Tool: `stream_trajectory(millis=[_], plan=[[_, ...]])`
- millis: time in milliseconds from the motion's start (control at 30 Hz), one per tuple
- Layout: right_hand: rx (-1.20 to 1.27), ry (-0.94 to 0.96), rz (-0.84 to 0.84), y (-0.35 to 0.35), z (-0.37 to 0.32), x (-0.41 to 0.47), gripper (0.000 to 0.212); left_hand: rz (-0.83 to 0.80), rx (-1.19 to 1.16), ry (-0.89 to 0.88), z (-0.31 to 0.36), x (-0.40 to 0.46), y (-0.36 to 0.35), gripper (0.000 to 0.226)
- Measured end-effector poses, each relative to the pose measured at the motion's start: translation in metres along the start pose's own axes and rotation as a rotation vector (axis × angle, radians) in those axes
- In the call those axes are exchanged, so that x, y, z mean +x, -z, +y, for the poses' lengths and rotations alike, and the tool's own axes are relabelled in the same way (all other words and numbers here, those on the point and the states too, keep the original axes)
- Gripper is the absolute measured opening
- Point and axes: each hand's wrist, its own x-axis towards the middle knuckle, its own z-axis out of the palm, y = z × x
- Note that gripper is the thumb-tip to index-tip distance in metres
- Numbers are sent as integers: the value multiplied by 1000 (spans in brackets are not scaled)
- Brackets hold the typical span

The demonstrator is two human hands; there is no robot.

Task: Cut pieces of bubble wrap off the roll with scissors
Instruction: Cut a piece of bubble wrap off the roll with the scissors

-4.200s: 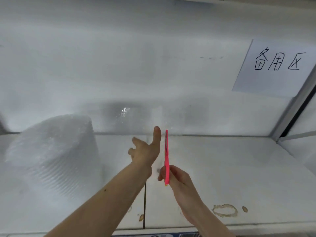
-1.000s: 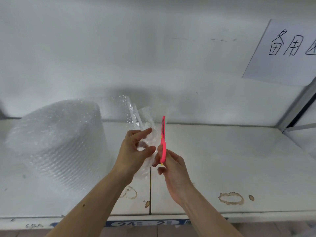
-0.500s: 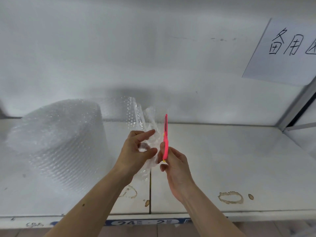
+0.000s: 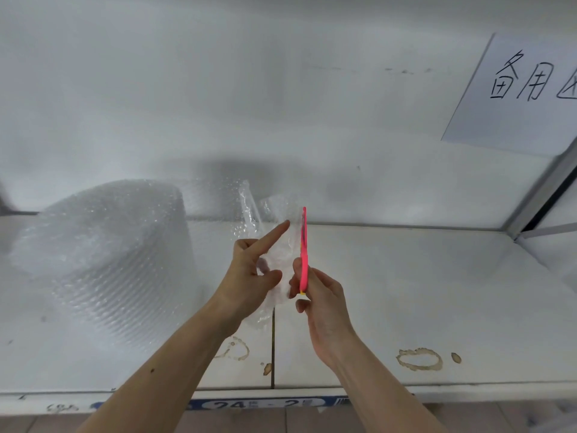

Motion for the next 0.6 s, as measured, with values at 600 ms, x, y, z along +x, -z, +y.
stream_trajectory(millis=[600], plan=[[1, -3, -16, 2, 1, 1, 35, -37, 30, 54, 0, 2, 0, 76]])
